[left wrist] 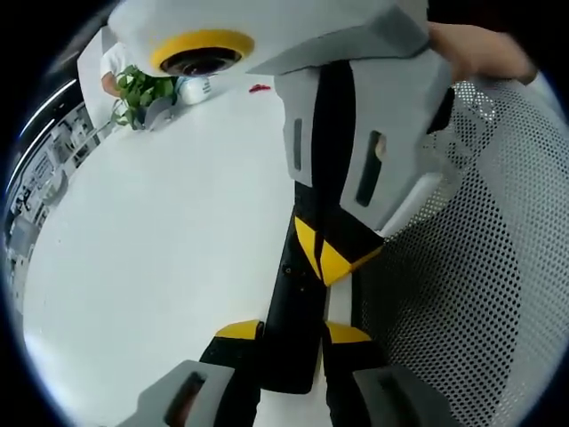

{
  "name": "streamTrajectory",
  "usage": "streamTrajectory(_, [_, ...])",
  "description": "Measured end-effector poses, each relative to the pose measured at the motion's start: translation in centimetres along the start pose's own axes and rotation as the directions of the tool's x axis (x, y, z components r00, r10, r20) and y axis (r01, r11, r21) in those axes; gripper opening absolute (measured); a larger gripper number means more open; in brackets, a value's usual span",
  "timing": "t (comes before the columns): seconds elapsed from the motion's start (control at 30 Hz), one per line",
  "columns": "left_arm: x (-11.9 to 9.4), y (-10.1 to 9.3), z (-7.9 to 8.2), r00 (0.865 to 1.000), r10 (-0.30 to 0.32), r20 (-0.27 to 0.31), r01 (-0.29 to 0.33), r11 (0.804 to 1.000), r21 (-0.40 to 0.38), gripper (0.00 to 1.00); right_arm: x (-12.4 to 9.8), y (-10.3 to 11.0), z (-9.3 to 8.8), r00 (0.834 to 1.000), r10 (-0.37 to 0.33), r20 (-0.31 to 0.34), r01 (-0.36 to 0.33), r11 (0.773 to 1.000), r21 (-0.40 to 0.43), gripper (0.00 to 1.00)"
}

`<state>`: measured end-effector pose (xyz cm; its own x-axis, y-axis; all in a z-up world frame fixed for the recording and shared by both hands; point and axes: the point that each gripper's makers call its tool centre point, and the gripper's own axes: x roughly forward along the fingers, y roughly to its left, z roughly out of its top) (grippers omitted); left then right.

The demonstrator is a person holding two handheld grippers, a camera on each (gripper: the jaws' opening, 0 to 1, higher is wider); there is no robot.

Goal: Press the specified remote control buttons in sequence, fully releasing each button before pressing the next.

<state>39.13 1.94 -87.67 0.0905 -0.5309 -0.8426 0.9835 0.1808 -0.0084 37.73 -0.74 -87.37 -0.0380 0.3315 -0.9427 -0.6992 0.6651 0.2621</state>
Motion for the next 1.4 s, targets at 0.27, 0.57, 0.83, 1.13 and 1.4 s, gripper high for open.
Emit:
streamTrajectory(0.27, [0.0, 0.0, 0.0, 1.0, 0.0, 0.0, 0.0, 1.0, 0.002, 0.26, 0.0, 0.0, 0.0, 1.0, 0.001, -0.001, -0.001, 1.0, 0.014, 0.0])
streamTrajectory(0.57, [-0.1, 0.1, -0.2, 1.0, 0.004, -0.007, -0.004, 1.0, 0.003, 0.24, -0.1, -0.7, 0.4, 0.999, -0.049, 0.021, 0.049, 0.999, -0.009, 0.0])
streamTrajectory(0.83, [-0.1, 0.0, -0.1, 1.0, 0.006, -0.008, -0.006, 1.0, 0.011, 0.24, -0.1, -0.9, 0.4, 0.999, -0.026, 0.029, 0.024, 0.999, 0.049, 0.0])
streamTrajectory(1.13, [-0.1, 0.0, -0.1, 1.0, 0.002, -0.006, -0.002, 1.0, 0.019, 0.24, -0.2, -0.6, 0.3, 1.0, 0.0, 0.017, -0.001, 0.996, 0.092, 0.0])
streamTrajectory(1.4, [-0.1, -0.3, -0.1, 1.0, -0.012, -0.003, 0.012, 0.999, 0.038, 0.24, -0.4, -0.1, 0.9, 0.999, 0.018, 0.047, -0.023, 0.992, 0.122, 0.0])
